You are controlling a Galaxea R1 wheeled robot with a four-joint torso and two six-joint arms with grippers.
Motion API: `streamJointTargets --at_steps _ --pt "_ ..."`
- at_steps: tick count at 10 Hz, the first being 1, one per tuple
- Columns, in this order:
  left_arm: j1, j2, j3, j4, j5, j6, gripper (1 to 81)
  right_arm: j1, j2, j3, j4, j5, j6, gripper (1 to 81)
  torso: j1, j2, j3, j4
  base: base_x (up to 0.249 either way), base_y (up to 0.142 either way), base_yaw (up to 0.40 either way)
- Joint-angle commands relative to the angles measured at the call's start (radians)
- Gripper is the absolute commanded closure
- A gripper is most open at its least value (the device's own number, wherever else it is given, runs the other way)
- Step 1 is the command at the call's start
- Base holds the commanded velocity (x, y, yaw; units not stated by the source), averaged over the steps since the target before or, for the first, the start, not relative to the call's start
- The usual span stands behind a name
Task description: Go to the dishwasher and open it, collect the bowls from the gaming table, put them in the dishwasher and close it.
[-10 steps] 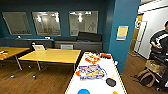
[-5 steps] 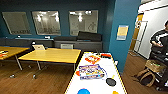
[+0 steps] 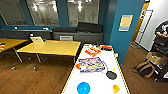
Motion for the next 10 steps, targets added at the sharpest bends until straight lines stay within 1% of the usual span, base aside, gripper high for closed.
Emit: streamJointTargets --at_steps 1,2,3,4,6,7,9,10 --pt "-0.026 -0.017 0.023 0.017 0.052 0.007 1.0 0.174 -0.249 0.226 0.074 0.001 0.011 1.0 0.0 0.0 -0.072 0.0 0.0 0.0 0.0" --pt "-0.026 -0.017 0.022 0.017 0.052 0.006 1.0 0.223 -0.281 0.244 0.106 -0.009 0.011 1.0 0.0 0.0 -0.078 0.0 0.0 0.0 0.0" --pt "-0.026 -0.014 0.017 0.017 0.05 0.006 1.0 0.289 -0.313 0.264 0.143 -0.034 0.011 1.0 0.001 0.001 -0.051 0.0 0.0 0.0 0.0" --pt "-0.026 -0.008 0.008 0.017 0.05 0.006 1.0 0.373 -0.341 0.272 0.19 -0.109 0.011 1.0 0.001 0.001 -0.058 0.0 0.0 0.0 0.0" --pt "-0.026 0.007 -0.015 0.015 0.05 0.006 1.0 0.58 -0.356 0.283 0.272 -0.304 0.013 1.0 0.002 0.001 -0.063 0.0 0.0 0.0 0.0" --pt "-0.026 0.01 -0.021 0.014 0.05 0.004 1.0 0.659 -0.356 0.28 0.304 -0.371 0.013 1.0 0.002 0.001 -0.063 0.0 0.0 0.0 0.0" --pt "-0.026 0.01 -0.024 0.012 0.049 0.004 1.0 0.8 -0.35 0.255 0.362 -0.482 0.013 1.0 0.002 0.002 -0.063 0.0 0.0 0.0 0.0" --pt "-0.029 0.013 -0.024 0.012 0.049 0.004 1.0 0.857 -0.341 0.234 0.375 -0.532 0.025 1.0 0.002 0.002 -0.063 0.0 0.0 0.0 0.0"
